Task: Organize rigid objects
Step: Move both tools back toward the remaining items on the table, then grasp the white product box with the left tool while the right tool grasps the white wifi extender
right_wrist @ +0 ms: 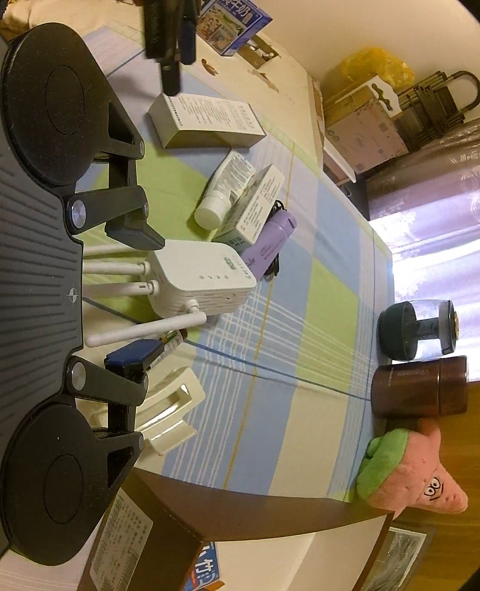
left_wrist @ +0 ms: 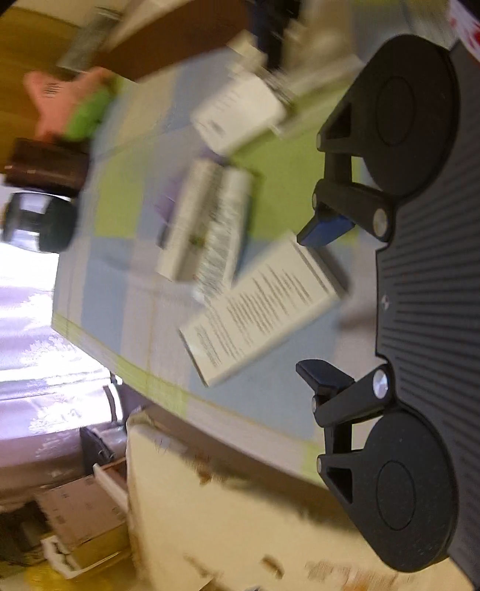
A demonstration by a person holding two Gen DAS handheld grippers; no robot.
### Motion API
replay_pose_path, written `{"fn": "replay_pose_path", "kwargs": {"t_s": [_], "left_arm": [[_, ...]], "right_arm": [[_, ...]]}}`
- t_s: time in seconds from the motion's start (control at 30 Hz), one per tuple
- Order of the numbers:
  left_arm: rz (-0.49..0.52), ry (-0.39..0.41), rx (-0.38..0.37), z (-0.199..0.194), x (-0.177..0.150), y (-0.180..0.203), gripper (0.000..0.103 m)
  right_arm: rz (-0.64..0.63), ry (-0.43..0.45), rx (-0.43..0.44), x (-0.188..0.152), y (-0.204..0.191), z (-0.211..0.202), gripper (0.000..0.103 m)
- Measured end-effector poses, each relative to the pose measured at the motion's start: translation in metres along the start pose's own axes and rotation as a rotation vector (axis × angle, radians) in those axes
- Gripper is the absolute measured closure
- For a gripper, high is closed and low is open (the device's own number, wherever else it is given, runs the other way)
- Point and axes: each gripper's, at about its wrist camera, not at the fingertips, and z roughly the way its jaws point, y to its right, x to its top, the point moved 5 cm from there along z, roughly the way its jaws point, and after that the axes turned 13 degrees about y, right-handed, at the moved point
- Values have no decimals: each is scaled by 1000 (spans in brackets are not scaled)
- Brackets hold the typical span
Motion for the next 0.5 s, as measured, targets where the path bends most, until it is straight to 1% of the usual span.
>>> {"fn": "replay_pose_path", "kwargs": {"t_s": [0.07,0.13,0.27,0.33,0.4,0.5], "left_arm": [[-26,2,-8,9,9,7,35],[-26,-9,16,25,16,13,35],[-30,-53,96,50,20,9,35],[-1,-52,134,56,19,6,34],[8,-62,136,62,18,1,34],[23,-51,113,60,14,-3,34]], "right_arm": [[2,2,-3,1,0,1,52],[2,6,-6,3,1,1,52],[2,21,-11,7,2,1,52],[6,27,-13,8,2,1,52],[11,30,-10,9,2,1,52],[6,31,-4,9,0,3,52]]}}
